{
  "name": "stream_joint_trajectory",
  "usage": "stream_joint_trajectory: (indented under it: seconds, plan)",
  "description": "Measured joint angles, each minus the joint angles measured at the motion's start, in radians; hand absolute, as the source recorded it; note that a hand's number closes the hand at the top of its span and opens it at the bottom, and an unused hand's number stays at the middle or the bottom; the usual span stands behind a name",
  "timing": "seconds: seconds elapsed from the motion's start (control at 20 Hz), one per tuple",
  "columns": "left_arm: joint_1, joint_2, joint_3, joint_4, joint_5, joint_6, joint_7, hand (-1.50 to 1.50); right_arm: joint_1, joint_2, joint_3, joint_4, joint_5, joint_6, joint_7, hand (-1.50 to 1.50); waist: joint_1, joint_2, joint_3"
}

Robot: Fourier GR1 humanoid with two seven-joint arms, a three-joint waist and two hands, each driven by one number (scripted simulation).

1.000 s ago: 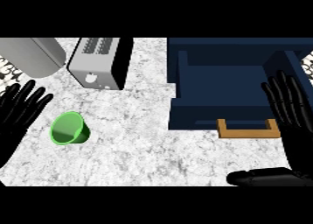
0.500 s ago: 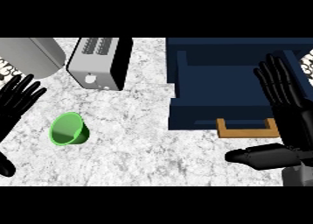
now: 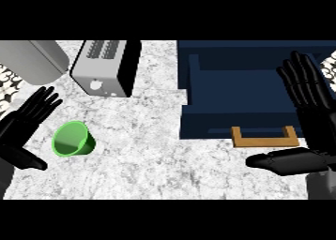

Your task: Pick up the cup, place it into the drawer and close the drawer

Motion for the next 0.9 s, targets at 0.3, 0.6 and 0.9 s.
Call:
stream_joint_trajectory:
  seconds: [0.3, 0.6, 0.9]
  plan:
    - [-0.068, 0.012, -0.032, 0.242, -0.158, 0.078, -0.165, -1.5, -0.021, 0.001, -0.012, 0.036, 0.002, 0.008, -0.017, -1.5, -0.003, 0.002, -0.001]
    - [-0.105, 0.014, -0.07, 0.424, -0.254, 0.162, -0.313, -1.5, -0.052, -0.009, -0.027, 0.036, -0.02, 0.018, 0.007, -1.5, -0.015, 0.006, -0.002]
    - [-0.122, 0.0, -0.101, 0.531, -0.306, 0.228, -0.419, -1.5, -0.067, -0.016, -0.033, 0.016, -0.03, 0.017, 0.037, -1.5, -0.023, 0.009, -0.004]
